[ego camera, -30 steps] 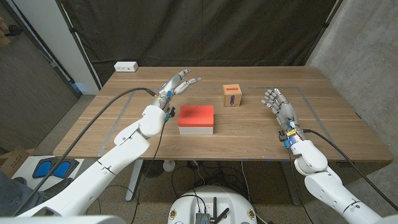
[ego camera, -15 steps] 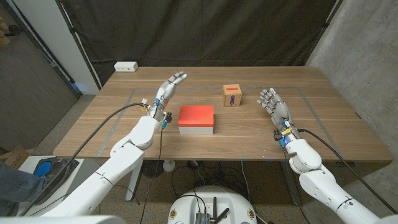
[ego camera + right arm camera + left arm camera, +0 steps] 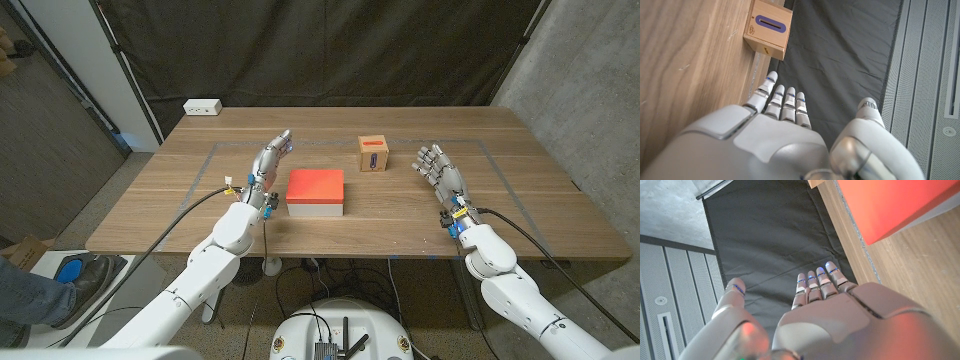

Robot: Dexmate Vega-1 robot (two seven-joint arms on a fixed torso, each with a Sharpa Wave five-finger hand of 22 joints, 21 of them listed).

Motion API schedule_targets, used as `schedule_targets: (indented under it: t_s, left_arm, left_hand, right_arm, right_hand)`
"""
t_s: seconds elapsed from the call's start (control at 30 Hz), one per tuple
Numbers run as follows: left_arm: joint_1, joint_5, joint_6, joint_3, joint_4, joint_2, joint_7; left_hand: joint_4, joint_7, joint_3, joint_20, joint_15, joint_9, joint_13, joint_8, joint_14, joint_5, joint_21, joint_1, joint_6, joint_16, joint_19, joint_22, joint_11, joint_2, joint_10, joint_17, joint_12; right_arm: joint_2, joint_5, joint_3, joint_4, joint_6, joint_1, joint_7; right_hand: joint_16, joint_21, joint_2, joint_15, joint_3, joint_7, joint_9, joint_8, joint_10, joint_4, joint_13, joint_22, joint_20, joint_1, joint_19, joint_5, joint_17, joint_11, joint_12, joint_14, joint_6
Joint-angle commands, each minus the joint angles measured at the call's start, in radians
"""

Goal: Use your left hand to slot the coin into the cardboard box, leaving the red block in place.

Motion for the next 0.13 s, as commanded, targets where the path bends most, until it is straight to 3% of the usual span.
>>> schedule_targets:
  t_s: [0.03, 0.13]
  left_arm:
    - [0.009, -0.035, -0.023, 0.014, 0.012, -0.003, 0.017]
    - [0.014, -0.035, -0.017, 0.014, 0.004, 0.005, 0.020]
  left_hand:
    - [-0.002, 0.002, 0.003, -0.051, -0.001, 0.002, 0.000, 0.005, 0.010, -0.002, -0.007, -0.009, 0.008, 0.004, 0.004, 0.002, 0.004, 0.004, 0.011, 0.001, 0.006]
    - [-0.003, 0.002, 0.003, -0.051, 0.000, 0.002, 0.000, 0.006, 0.011, -0.002, -0.008, -0.009, 0.010, 0.004, 0.005, 0.002, 0.004, 0.005, 0.012, 0.001, 0.007]
  right_arm:
    - [0.004, 0.008, -0.002, 0.014, 0.012, 0.003, 0.006]
    - [0.007, 0.002, -0.005, 0.017, 0.015, 0.006, 0.005]
  right_hand:
    - [0.001, 0.000, -0.001, 0.002, -0.002, 0.005, 0.002, 0.001, 0.000, 0.000, -0.001, 0.001, 0.002, -0.005, 0.001, 0.001, -0.001, 0.001, 0.001, -0.002, 0.000]
    - [0.003, 0.002, -0.001, 0.002, -0.002, 0.004, 0.002, 0.002, 0.001, 0.000, -0.002, 0.001, 0.002, -0.005, 0.004, 0.001, -0.001, 0.000, 0.002, 0.001, 0.001]
